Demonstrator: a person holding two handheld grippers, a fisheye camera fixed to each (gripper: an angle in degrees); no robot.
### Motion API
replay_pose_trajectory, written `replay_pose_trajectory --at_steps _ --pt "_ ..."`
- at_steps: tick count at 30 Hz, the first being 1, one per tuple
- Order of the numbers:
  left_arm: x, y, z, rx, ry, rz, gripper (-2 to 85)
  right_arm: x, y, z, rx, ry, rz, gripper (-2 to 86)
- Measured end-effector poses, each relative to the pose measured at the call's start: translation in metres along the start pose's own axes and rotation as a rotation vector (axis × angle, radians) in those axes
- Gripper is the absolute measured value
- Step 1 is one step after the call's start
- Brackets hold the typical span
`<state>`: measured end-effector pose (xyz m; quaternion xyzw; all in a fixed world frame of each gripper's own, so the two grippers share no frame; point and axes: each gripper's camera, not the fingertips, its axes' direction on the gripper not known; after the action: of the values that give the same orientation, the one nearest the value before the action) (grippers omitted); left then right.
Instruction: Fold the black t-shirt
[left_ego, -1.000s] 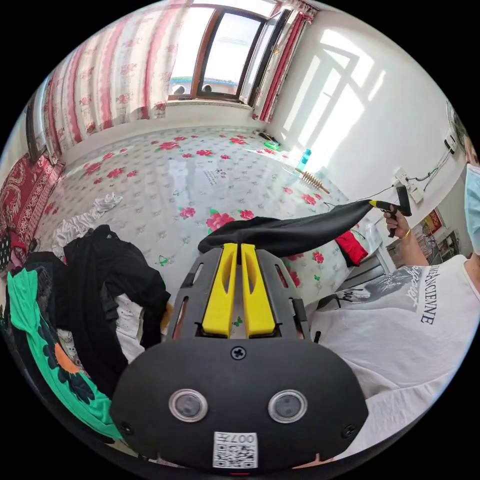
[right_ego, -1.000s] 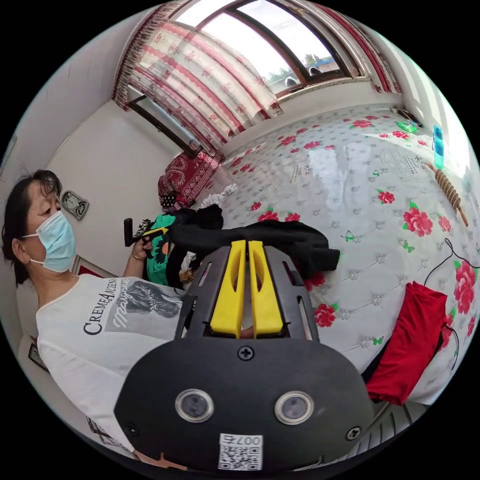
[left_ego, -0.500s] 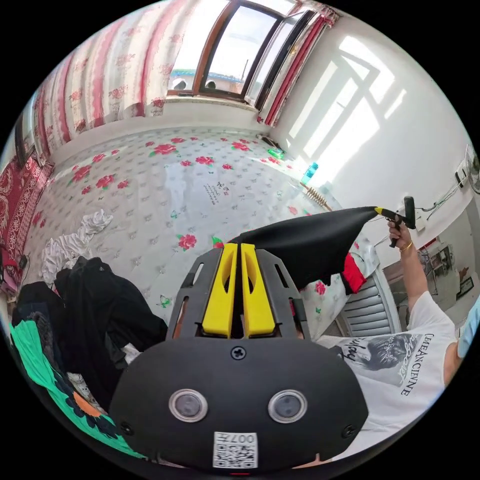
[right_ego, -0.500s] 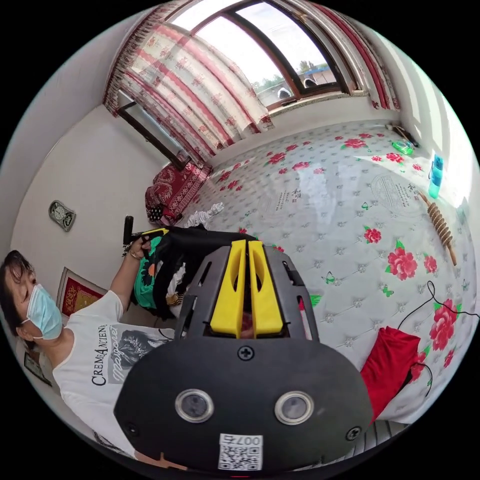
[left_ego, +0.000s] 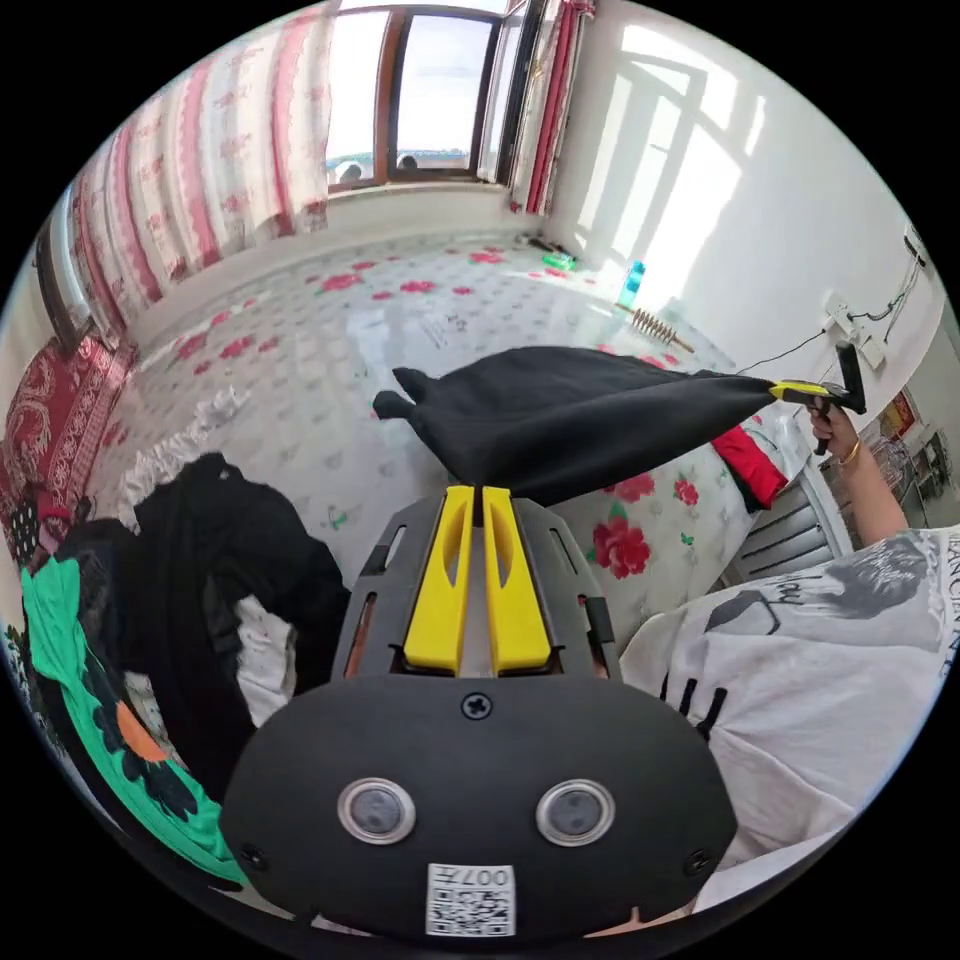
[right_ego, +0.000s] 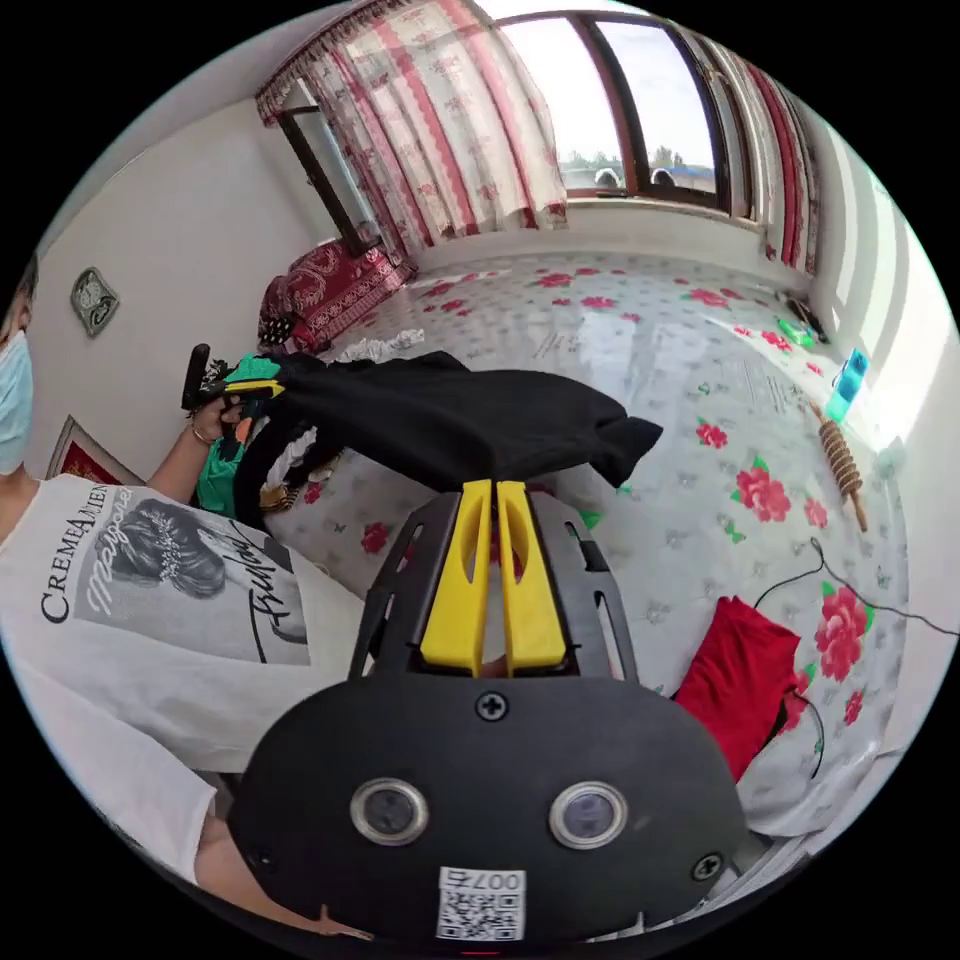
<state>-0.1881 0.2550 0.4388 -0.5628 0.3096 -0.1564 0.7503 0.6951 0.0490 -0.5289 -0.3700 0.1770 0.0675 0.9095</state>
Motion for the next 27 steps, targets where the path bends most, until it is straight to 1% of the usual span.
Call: replay_pose_trajectory --at_steps 1,2,3,4,6,8,10,14,17,20,22,23,27 --pt "-0.001 0.010 0.022 -0.043 0.006 -0.034 -0.9 0.009 0.022 0.042 -0.068 -0.016 0.074 -0.3" --pt "-0.001 0.031 0.063 -0.135 0.006 -0.108 -0.9 0.013 0.033 0.062 -0.103 -0.019 0.103 -0.3" --pt "0.000 0.052 0.098 -0.218 0.021 -0.164 -1.0 0.019 0.056 0.101 -0.177 -0.015 0.159 -0.3" --pt "0.002 0.062 0.113 -0.249 0.024 -0.181 -1.0 0.024 0.079 0.135 -0.244 -0.030 0.226 -0.3" --pt "0.012 0.092 0.151 -0.400 -0.022 -0.202 -1.0 0.025 0.107 0.169 -0.315 -0.049 0.294 -0.3" --pt "0.019 0.100 0.141 -0.305 -0.045 -0.193 -1.0 0.019 0.128 0.186 -0.358 -0.045 0.305 -0.3" --pt "0.020 0.101 0.141 -0.371 -0.040 -0.199 -1.0 0.009 0.150 0.192 -0.362 -0.051 0.312 -0.2" --pt "0.021 0.107 0.132 -0.344 -0.005 -0.239 -0.9 0.000 0.176 0.199 -0.336 -0.091 0.335 0.0" --pt "0.017 0.109 0.132 -0.335 -0.015 -0.285 -0.8 0.001 0.190 0.204 -0.351 -0.077 0.367 0.8" --pt "0.011 0.107 0.130 -0.340 -0.002 -0.318 -0.3 0.014 0.198 0.186 -0.229 -0.049 0.433 1.6" --pt "0.006 0.106 0.126 -0.327 -0.010 -0.335 -0.1 0.028 0.201 0.173 -0.093 -0.036 0.498 1.9" --pt "0.002 0.105 0.123 -0.313 -0.008 -0.355 -0.2 0.033 0.202 0.171 -0.058 -0.034 0.516 1.9" --pt "-0.014 0.098 0.119 -0.293 0.003 -0.468 -0.8 0.071 0.201 0.182 0.181 -0.122 0.704 2.1"
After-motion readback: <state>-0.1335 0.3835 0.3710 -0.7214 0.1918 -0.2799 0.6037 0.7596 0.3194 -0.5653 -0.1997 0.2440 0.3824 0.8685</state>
